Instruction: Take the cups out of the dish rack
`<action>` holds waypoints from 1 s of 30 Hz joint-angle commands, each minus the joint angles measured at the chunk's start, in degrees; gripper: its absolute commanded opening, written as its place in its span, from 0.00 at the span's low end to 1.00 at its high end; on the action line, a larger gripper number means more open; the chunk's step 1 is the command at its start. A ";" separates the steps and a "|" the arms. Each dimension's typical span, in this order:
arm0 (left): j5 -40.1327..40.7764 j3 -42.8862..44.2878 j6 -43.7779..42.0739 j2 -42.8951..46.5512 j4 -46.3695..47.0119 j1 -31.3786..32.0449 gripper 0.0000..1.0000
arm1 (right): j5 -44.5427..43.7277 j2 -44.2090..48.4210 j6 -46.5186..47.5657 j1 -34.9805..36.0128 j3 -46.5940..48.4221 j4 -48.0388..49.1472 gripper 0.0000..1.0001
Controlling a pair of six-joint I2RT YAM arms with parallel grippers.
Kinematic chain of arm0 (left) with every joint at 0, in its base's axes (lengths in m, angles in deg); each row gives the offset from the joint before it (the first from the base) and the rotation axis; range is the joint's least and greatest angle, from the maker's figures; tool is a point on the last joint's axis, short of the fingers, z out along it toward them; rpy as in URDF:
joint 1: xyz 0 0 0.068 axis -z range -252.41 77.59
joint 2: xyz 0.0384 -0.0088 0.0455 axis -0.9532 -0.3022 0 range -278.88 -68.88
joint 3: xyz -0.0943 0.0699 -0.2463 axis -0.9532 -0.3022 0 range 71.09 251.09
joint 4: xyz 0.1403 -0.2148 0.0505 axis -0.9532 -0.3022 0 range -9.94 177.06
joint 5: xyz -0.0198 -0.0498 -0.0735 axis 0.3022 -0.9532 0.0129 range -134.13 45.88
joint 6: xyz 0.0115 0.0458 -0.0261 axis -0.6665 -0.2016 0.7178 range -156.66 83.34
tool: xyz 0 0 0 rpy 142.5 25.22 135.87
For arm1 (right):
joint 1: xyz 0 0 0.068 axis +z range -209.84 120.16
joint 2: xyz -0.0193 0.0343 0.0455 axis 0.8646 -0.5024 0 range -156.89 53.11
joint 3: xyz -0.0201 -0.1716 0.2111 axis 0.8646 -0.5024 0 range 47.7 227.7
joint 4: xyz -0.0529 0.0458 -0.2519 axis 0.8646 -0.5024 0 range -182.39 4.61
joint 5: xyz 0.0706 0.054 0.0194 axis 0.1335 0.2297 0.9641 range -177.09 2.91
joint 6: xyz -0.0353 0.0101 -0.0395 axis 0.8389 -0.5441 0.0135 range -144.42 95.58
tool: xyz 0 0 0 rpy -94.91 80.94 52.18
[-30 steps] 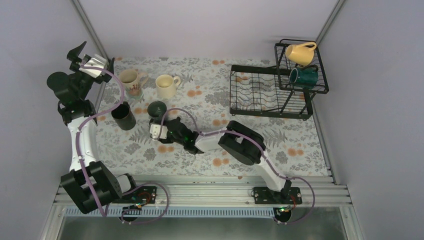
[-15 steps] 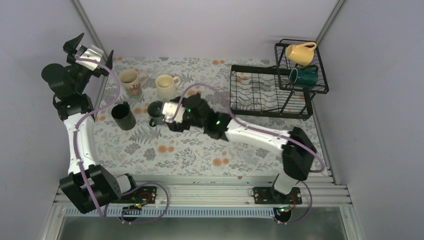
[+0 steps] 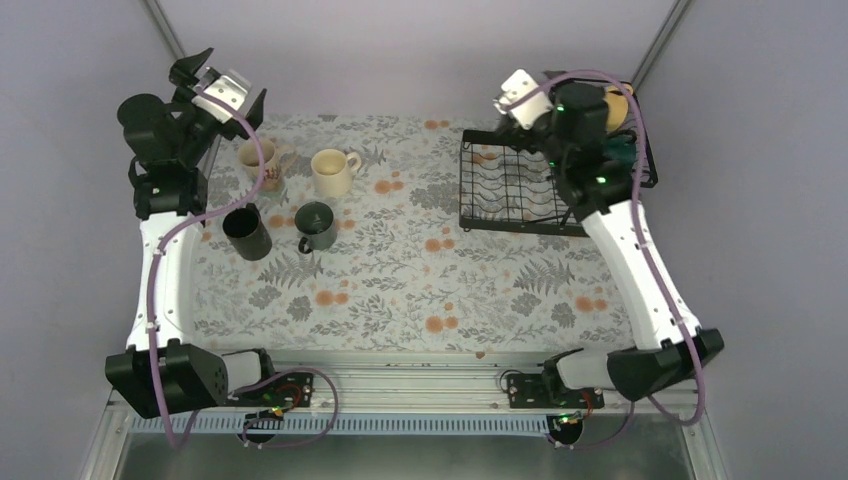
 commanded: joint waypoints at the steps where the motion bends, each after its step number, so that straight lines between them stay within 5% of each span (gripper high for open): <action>1: 3.67 0.22 -4.04 -0.08 -2.93 3.22 1.00 | 0.51 4.73 10.68 -9.94 -4.44 -5.56 1.00; 10: 3.91 0.19 -6.51 -1.24 -4.77 8.44 1.00 | 12.29 6.17 25.32 -29.39 -2.49 -18.92 0.81; 18: 0.98 -1.06 -7.65 -1.91 -4.18 9.50 1.00 | 23.48 -0.20 36.47 -42.25 8.49 -33.10 0.63; 25: -0.37 -3.63 -7.72 -2.16 -2.11 10.16 1.00 | 27.96 -12.15 37.19 -45.37 23.28 -43.48 0.60; 30: -0.14 -4.67 -9.00 -2.32 -1.61 10.25 1.00 | 27.72 -13.61 38.76 -45.68 21.85 -42.23 0.56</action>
